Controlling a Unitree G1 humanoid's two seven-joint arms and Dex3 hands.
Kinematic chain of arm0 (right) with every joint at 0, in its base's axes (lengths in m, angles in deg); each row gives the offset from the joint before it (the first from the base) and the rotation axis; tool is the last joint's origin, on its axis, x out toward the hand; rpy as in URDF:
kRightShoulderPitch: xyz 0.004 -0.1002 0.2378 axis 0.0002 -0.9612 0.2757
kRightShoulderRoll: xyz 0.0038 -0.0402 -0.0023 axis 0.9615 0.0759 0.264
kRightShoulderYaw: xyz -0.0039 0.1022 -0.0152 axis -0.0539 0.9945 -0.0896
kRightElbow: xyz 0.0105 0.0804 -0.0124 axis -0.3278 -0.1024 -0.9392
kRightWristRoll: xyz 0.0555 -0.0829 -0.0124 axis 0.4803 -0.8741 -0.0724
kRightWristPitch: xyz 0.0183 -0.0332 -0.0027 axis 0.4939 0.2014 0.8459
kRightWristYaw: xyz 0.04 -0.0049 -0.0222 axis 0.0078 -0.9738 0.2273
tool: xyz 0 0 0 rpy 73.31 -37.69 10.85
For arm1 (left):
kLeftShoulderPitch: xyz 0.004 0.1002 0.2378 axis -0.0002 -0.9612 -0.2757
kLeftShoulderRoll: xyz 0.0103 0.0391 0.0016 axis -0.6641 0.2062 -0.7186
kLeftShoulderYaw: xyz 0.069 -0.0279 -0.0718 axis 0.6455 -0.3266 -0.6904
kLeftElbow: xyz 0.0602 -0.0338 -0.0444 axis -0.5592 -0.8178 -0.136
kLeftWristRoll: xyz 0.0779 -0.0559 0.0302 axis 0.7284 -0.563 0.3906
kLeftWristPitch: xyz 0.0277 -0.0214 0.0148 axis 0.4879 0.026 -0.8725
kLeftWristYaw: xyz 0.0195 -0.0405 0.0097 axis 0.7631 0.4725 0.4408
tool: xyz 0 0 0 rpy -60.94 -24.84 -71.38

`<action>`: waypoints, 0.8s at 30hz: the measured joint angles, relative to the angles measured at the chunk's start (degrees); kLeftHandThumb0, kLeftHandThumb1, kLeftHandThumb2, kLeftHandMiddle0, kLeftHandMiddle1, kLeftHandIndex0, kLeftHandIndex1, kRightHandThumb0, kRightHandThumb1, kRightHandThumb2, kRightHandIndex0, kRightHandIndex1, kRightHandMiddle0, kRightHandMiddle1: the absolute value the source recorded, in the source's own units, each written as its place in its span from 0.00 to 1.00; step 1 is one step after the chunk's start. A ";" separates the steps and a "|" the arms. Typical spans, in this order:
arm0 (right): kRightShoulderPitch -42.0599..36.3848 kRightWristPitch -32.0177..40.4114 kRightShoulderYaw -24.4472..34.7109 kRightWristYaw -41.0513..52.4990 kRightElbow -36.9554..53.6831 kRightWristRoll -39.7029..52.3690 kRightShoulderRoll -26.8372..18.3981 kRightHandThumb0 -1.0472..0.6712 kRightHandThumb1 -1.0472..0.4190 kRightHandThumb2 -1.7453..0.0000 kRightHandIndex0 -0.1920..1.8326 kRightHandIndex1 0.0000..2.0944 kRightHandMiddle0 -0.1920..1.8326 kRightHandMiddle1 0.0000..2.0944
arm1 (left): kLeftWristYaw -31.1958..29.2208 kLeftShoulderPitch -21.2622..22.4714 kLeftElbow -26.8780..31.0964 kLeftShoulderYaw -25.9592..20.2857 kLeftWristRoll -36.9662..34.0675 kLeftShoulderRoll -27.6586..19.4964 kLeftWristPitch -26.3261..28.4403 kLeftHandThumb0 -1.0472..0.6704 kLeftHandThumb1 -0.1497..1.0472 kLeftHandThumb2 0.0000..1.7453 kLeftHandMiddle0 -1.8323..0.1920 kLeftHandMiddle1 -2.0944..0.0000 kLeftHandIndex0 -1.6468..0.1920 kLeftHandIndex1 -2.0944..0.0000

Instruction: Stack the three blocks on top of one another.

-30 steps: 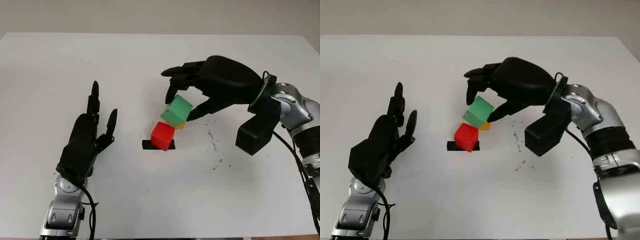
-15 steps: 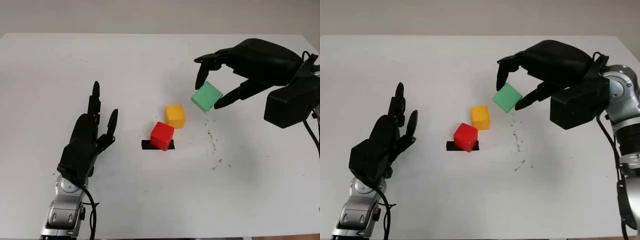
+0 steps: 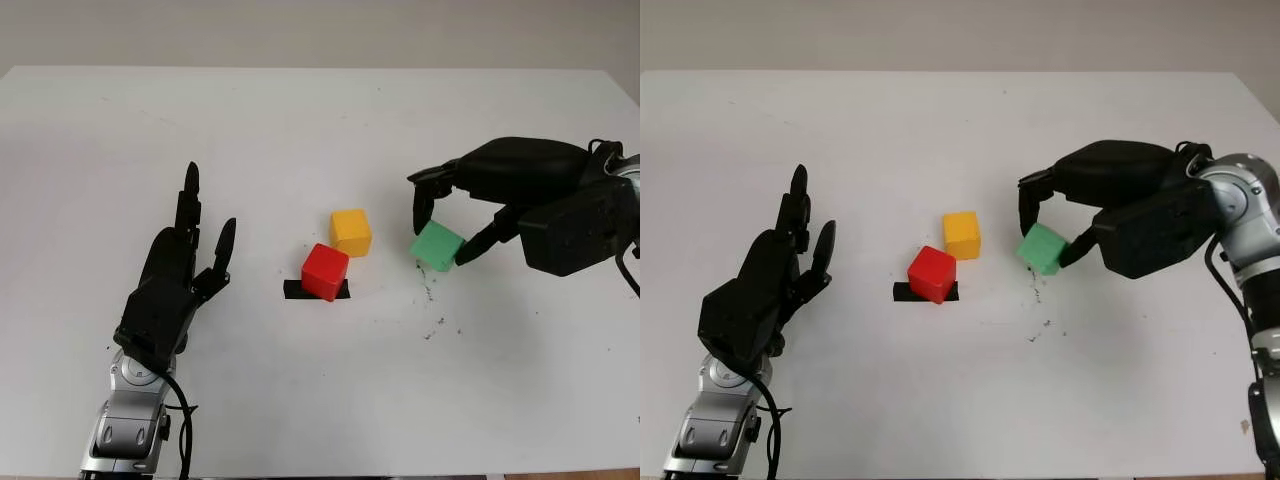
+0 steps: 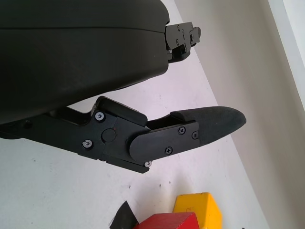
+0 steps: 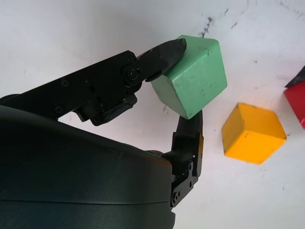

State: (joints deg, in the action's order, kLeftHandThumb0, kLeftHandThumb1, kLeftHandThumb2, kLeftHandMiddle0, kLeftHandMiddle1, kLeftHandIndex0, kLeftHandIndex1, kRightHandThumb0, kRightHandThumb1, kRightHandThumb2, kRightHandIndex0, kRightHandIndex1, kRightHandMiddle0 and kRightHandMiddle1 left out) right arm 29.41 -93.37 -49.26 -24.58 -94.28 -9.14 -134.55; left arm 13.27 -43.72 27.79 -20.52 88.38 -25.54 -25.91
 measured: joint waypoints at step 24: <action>-0.72 8.42 1.30 -5.82 9.27 -2.47 1.20 0.11 0.05 0.97 0.00 0.00 0.00 0.02 | -4.09 5.74 2.95 -1.96 1.00 -7.09 1.25 0.16 1.00 0.31 0.97 0.97 0.97 0.97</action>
State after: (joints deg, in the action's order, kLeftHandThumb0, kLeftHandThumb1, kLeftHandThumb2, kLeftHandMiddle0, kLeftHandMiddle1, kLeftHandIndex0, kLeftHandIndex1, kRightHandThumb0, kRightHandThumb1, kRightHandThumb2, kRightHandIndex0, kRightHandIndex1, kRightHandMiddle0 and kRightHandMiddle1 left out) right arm 28.69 -84.95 -47.97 -30.40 -85.01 -11.61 -133.35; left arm 9.18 -37.99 30.74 -22.47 89.39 -32.62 -24.66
